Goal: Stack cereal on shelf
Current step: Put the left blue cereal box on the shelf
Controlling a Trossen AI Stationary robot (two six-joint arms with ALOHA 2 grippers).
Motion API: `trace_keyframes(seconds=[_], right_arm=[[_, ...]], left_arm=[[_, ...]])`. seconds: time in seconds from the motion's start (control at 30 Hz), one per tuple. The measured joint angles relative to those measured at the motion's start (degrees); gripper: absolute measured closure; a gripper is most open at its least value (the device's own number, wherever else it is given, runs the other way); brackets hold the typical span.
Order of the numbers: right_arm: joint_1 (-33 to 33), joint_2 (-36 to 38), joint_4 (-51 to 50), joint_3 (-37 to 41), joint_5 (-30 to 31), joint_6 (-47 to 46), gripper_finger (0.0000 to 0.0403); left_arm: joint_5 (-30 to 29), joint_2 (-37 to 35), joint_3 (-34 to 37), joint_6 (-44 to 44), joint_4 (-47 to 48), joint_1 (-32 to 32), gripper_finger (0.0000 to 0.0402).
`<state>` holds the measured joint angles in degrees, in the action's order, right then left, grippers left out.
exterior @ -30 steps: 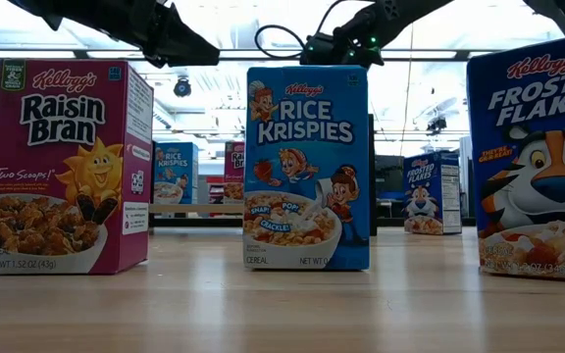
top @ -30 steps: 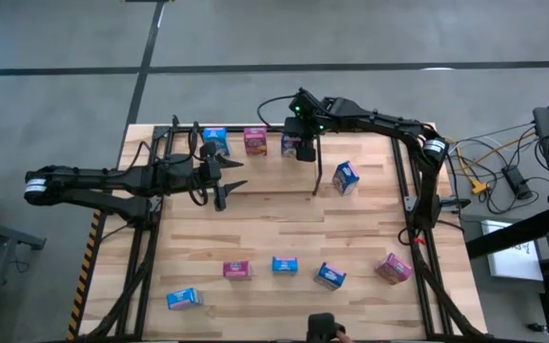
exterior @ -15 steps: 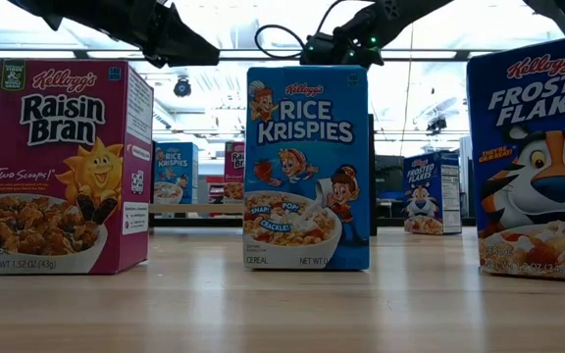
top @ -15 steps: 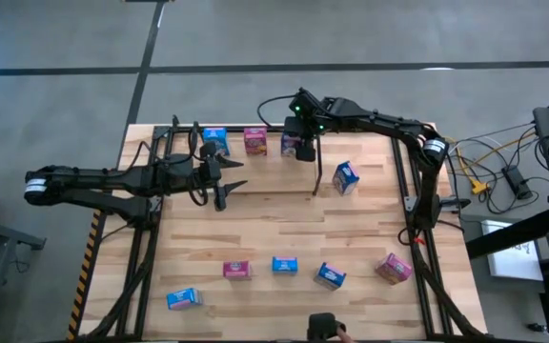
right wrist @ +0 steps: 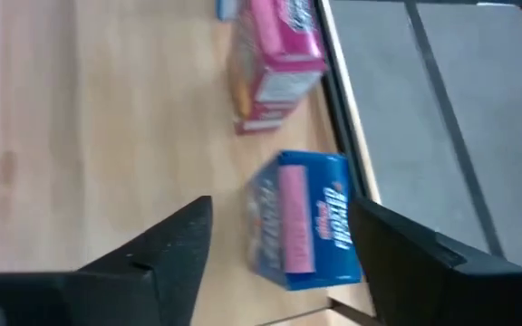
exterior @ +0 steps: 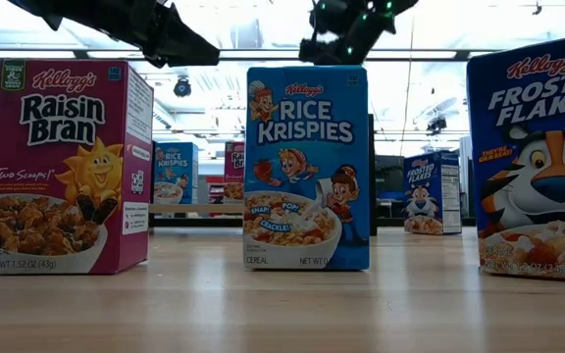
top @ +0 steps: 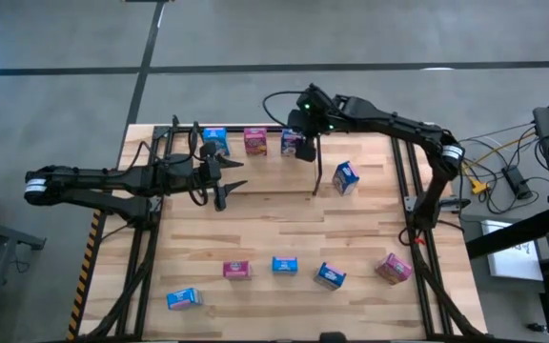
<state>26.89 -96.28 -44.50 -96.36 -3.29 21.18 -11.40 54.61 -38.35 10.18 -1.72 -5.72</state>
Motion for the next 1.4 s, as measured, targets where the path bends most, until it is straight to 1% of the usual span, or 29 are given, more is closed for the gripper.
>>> trace_keyframes(seconds=[0.17,0.33,0.4,0.5,0.57,0.63,0.77,0.97,1.17,1.23,1.33,1.4], right_arm=[[-3.07,0.61,-0.27,0.00,-0.11,-5.45,0.0223],[-4.98,-1.58,-1.53,0.79,1.12,-7.17,0.0309],[-5.16,-2.91,-2.15,1.29,4.08,-7.21,0.0342],[-5.16,-4.25,-2.17,2.12,11.47,-7.04,0.0384],[-5.11,-5.07,-2.00,2.45,15.62,-6.78,0.0390],[-5.11,-5.97,-2.08,2.62,18.10,-6.66,0.0390],[-5.14,-6.30,-1.82,2.67,18.73,-6.20,0.0390],[-5.11,-6.28,-1.89,2.67,21.50,-5.75,0.0390],[-5.30,-6.28,-1.89,2.67,20.91,-5.61,0.0390],[-5.47,-6.28,-1.87,2.67,19.16,-5.93,0.0390],[-5.66,-6.28,-0.98,2.67,14.50,-6.24,0.0390],[-5.90,-6.28,0.80,2.98,13.47,-6.26,0.0390]], left_arm=[[0.00,0.00,0.00,0.02,0.00,0.01,0.0189],[0.00,0.00,0.00,0.02,0.02,0.00,0.0189],[0.00,0.00,0.00,0.02,0.06,0.02,0.0189],[0.00,0.00,0.00,0.02,0.21,0.00,0.0189],[0.00,0.00,0.00,0.02,0.22,0.01,0.0189],[0.00,0.00,0.00,0.02,0.22,0.00,0.0189],[0.00,0.00,0.00,0.02,0.22,0.01,0.0189],[0.00,0.00,0.00,0.02,0.22,0.02,0.0189],[0.00,0.00,0.00,-0.20,0.22,0.01,0.0189],[0.00,0.00,0.00,-0.18,0.22,0.00,0.0189],[0.00,0.00,0.00,-0.18,0.22,0.01,0.0189],[0.00,0.00,0.00,-0.18,0.22,0.00,0.0189]])
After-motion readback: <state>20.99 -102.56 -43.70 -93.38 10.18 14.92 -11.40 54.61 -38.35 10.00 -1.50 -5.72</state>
